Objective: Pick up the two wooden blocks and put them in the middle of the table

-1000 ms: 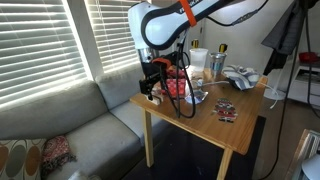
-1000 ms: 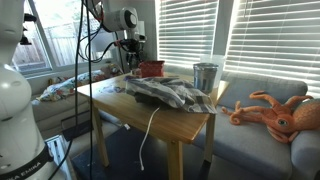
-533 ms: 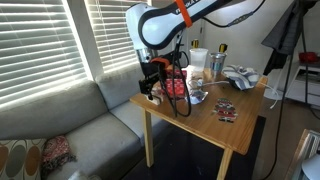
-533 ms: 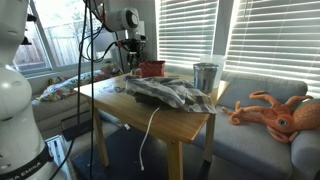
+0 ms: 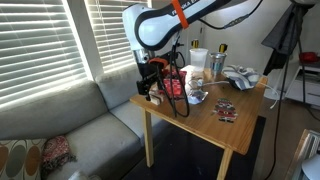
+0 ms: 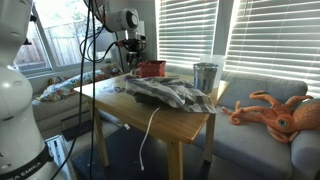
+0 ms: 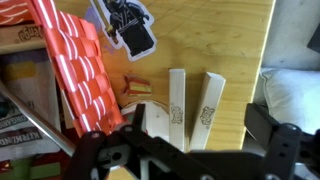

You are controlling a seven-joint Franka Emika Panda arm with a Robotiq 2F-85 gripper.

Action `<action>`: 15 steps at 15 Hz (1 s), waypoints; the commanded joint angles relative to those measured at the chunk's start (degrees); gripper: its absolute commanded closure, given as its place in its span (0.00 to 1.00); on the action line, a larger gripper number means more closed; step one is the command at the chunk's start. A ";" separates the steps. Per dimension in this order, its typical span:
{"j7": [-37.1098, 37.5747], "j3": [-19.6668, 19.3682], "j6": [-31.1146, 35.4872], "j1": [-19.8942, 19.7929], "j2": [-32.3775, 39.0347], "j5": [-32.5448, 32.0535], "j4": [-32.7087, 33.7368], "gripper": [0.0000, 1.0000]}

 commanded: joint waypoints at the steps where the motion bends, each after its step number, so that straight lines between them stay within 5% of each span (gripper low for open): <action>1: 0.33 -0.54 -2.50 1.24 1.75 0.32 2.96 0.00; 10: -1.44 -0.61 -0.11 0.35 3.12 1.86 2.67 0.02; 11: -1.63 -0.60 0.56 0.33 3.08 1.77 2.53 0.26; 13: -1.84 -0.61 1.38 0.29 2.95 1.82 2.30 0.31; 15: -1.88 -0.62 1.86 0.28 2.57 1.82 1.97 0.47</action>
